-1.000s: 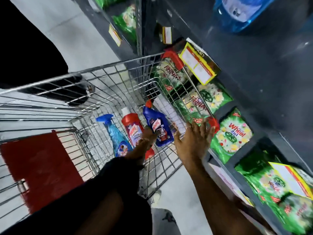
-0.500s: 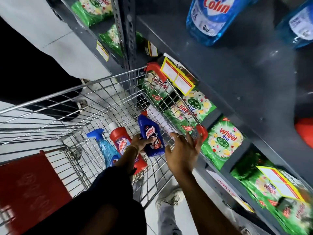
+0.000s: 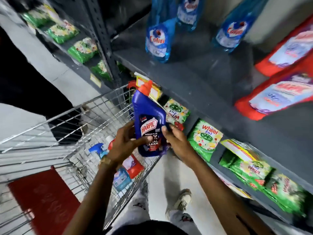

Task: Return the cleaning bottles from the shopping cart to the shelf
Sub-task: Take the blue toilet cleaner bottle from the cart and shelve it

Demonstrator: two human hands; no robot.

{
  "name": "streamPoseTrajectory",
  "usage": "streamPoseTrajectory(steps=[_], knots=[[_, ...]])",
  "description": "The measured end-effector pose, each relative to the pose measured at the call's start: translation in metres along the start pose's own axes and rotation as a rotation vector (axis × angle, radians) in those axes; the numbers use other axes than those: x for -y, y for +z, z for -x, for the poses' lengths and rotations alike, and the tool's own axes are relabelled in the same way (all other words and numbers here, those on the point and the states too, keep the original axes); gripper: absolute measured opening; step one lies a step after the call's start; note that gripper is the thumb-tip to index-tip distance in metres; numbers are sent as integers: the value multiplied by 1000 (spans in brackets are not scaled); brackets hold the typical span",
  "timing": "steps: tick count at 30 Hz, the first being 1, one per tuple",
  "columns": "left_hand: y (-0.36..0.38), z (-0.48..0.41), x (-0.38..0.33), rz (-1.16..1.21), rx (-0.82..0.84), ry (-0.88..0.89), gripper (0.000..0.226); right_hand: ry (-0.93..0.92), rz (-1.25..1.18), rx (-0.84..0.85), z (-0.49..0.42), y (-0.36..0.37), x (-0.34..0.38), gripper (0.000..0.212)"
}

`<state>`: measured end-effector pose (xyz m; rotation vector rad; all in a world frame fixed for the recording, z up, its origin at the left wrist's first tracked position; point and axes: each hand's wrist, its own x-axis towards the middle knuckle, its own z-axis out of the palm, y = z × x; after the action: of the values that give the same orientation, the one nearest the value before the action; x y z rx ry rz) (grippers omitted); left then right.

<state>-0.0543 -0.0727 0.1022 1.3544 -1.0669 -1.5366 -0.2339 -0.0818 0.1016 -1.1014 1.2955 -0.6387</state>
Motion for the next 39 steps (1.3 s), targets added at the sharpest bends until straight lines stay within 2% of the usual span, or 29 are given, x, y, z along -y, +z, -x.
streamPoseTrajectory(steps=[8,12,16,21,31,34,39], knots=[[80,28,-93,-83,310,213,27,-256,-224,-288,102,-72,45,18],[133,29,-98,-100,437,235,34,-310,-245,-410,141,-111,38,26],[190,30,-97,-113,544,224,25,-352,-258,-540,176,-148,20,24],[251,35,-92,-109,671,273,31,-404,-281,-676,210,-187,-3,25],[397,31,-57,-128,808,322,22,-494,-334,-938,264,-281,-53,20],[438,22,-45,-98,764,331,26,-495,-334,-978,269,-316,-62,21],[493,19,-35,-110,760,391,29,-485,-342,-1012,270,-366,-89,47]])
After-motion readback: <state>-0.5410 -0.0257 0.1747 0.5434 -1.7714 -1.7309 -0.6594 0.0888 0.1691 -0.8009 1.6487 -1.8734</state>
